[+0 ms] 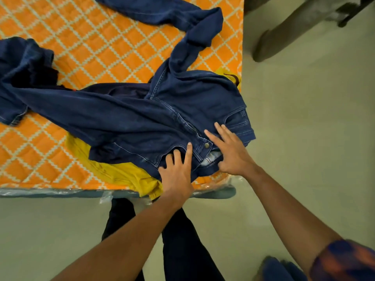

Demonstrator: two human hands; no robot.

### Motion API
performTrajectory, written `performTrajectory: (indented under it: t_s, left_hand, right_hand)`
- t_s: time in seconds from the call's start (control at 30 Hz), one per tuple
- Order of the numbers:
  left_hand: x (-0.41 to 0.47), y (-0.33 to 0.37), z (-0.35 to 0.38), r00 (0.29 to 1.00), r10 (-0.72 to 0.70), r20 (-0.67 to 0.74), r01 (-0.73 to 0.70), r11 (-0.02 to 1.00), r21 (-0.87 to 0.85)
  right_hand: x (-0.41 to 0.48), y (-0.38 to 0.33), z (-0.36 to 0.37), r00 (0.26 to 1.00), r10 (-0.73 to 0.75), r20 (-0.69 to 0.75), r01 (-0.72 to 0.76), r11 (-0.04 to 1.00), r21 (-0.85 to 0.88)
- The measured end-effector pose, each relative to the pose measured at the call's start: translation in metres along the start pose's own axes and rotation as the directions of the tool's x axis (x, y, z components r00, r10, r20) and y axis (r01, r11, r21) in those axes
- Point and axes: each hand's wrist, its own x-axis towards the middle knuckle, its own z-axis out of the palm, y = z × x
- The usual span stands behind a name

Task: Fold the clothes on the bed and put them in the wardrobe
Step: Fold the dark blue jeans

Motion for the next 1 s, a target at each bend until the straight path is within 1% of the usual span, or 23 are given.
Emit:
performTrajectory:
  t_s: [0.07, 0.1, 0.17, 0.2, 0.23, 0.27, 0.33, 0.4, 0.47, 0.5, 0.53, 0.6, 0.63, 0.67, 0.7, 0.77, 0.8, 0.83, 0.87, 0.9, 0.93, 0.97, 1.0]
  left_hand:
    - [0.007, -0.019, -0.003, 0.995, 0.094, 0.028, -0.093, 0.995, -0.034]
    - [0.013, -0.033, -0.009, 0.986, 0.153, 0.06, -0.146, 0.983, -0.111]
    - [0.025, -0.061, -0.036, 0.966, 0.245, 0.086, -0.198, 0.91, -0.363]
    - [0.028, -0.073, -0.053, 0.967, 0.244, 0.07, -0.182, 0.859, -0.479]
    - [0.027, -0.086, -0.068, 0.973, 0.23, 0.037, -0.172, 0.818, -0.55]
    - [0.026, -0.095, -0.082, 0.976, 0.217, 0.012, -0.171, 0.803, -0.571]
    - [0.015, -0.109, -0.108, 0.979, 0.204, 0.006, -0.167, 0.818, -0.55]
    - [0.0, -0.116, -0.126, 0.983, 0.182, 0.021, -0.143, 0.833, -0.534]
    - [-0.017, -0.126, -0.136, 0.992, 0.123, -0.003, -0.108, 0.864, -0.492]
    - [-0.026, -0.134, -0.139, 0.996, 0.087, -0.028, -0.09, 0.882, -0.462]
    - [-0.038, -0.144, -0.14, 0.995, 0.063, -0.079, -0.09, 0.904, -0.417]
    - [-0.059, -0.166, -0.126, 0.982, 0.075, -0.176, -0.122, 0.954, -0.272]
    - [-0.069, -0.179, -0.113, 0.977, 0.074, -0.202, -0.115, 0.973, -0.2]
    - [-0.08, -0.194, -0.095, 0.972, 0.026, -0.235, -0.068, 0.983, -0.172]
    - [-0.092, -0.205, -0.079, 0.96, -0.041, -0.276, -0.011, 0.983, -0.184]
    - [-0.113, -0.217, -0.052, 0.927, -0.205, -0.315, 0.108, 0.948, -0.299]
    - [-0.121, -0.218, -0.039, 0.903, -0.314, -0.294, 0.182, 0.897, -0.402]
    - [-0.127, -0.216, -0.028, 0.869, -0.432, -0.24, 0.256, 0.809, -0.529]
    - [-0.132, -0.215, -0.018, 0.829, -0.535, -0.162, 0.304, 0.675, -0.672]
    - [-0.136, -0.213, -0.009, 0.788, -0.611, -0.081, 0.306, 0.502, -0.809]
    - [-0.139, -0.21, -0.002, 0.749, -0.662, -0.011, 0.272, 0.324, -0.906]
    - [-0.144, -0.207, 0.006, 0.716, -0.698, 0.033, 0.233, 0.194, -0.953]
    - [-0.146, -0.205, 0.008, 0.693, -0.72, 0.037, 0.195, 0.138, -0.971]
  right_hand:
    - [-0.006, 0.014, 0.007, 0.99, 0.083, -0.112, -0.083, 0.997, 0.0]
    - [-0.009, 0.022, 0.01, 0.978, 0.142, -0.15, -0.142, 0.99, 0.01]
    - [-0.016, 0.037, 0.018, 0.948, 0.243, -0.207, -0.243, 0.97, 0.027]
    - [-0.018, 0.042, 0.022, 0.935, 0.271, -0.23, -0.269, 0.962, 0.04]
    - [-0.02, 0.044, 0.024, 0.926, 0.284, -0.249, -0.28, 0.959, 0.053]
    - [-0.022, 0.046, 0.025, 0.918, 0.281, -0.28, -0.277, 0.959, 0.056]
    - [-0.022, 0.041, 0.023, 0.876, 0.267, -0.402, -0.247, 0.964, 0.103]
    - [-0.018, 0.027, 0.012, 0.827, 0.275, -0.49, -0.17, 0.954, 0.248]
    - [-0.015, 0.005, -0.005, 0.813, 0.291, -0.504, -0.076, 0.911, 0.404]
    - [-0.015, -0.007, -0.014, 0.816, 0.285, -0.502, -0.039, 0.894, 0.446]
    - [-0.016, -0.02, -0.024, 0.83, 0.261, -0.492, -0.007, 0.888, 0.46]
    - [-0.02, -0.035, -0.035, 0.874, 0.242, -0.421, -0.016, 0.881, 0.473]
    - [-0.024, -0.039, -0.037, 0.906, 0.246, -0.344, -0.055, 0.875, 0.481]
    - [-0.03, -0.044, -0.036, 0.937, 0.247, -0.246, -0.101, 0.867, 0.488]
    - [-0.035, -0.047, -0.032, 0.959, 0.246, -0.141, -0.149, 0.86, 0.487]
    - [-0.05, -0.054, -0.014, 0.978, 0.199, 0.056, -0.202, 0.857, 0.475]
    - [-0.058, -0.058, -0.003, 0.978, 0.157, 0.137, -0.204, 0.855, 0.476]
    - [-0.066, -0.06, 0.009, 0.969, 0.139, 0.205, -0.224, 0.846, 0.484]
    - [-0.075, -0.063, 0.022, 0.956, 0.139, 0.26, -0.256, 0.829, 0.498]
    - [-0.084, -0.065, 0.034, 0.943, 0.156, 0.294, -0.288, 0.825, 0.487]
    - [-0.091, -0.067, 0.045, 0.94, 0.177, 0.292, -0.3, 0.837, 0.459]
    - [-0.101, -0.069, 0.058, 0.941, 0.214, 0.263, -0.308, 0.863, 0.4]
    - [-0.108, -0.071, 0.069, 0.943, 0.257, 0.212, -0.321, 0.87, 0.373]
